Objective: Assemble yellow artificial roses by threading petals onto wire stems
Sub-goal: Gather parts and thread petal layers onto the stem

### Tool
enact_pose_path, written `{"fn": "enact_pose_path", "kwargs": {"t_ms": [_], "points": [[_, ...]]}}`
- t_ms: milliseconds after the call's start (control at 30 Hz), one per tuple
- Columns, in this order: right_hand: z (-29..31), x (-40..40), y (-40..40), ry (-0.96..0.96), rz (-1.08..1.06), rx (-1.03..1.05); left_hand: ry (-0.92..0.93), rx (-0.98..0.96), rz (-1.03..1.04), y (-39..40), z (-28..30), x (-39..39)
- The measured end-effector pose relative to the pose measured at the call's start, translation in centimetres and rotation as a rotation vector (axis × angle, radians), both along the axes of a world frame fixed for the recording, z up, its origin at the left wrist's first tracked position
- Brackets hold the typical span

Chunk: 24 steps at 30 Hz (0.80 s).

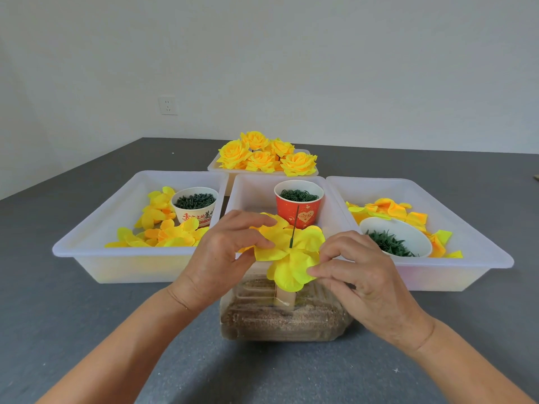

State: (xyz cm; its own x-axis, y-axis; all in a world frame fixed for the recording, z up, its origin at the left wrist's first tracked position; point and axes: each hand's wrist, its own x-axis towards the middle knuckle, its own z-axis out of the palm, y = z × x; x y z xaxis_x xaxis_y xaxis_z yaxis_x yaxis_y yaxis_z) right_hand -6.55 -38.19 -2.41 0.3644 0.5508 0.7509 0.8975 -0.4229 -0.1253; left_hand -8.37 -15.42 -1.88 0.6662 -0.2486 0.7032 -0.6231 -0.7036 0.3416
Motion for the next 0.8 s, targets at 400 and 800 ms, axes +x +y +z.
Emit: {"fn": "enact_pose_path", "kwargs": {"t_ms": [400, 800], "points": [[2.4, 0.3, 2.9, 0.455, -0.148, 0.29, -0.093, 0.099, 0.013, 0.0, -0.2, 0.2], [2.1, 1.6, 4.0, 0.807, -0.07, 0.284, -0.104, 0.179, 0.011, 0.2, -0.9, 0.2]]}}
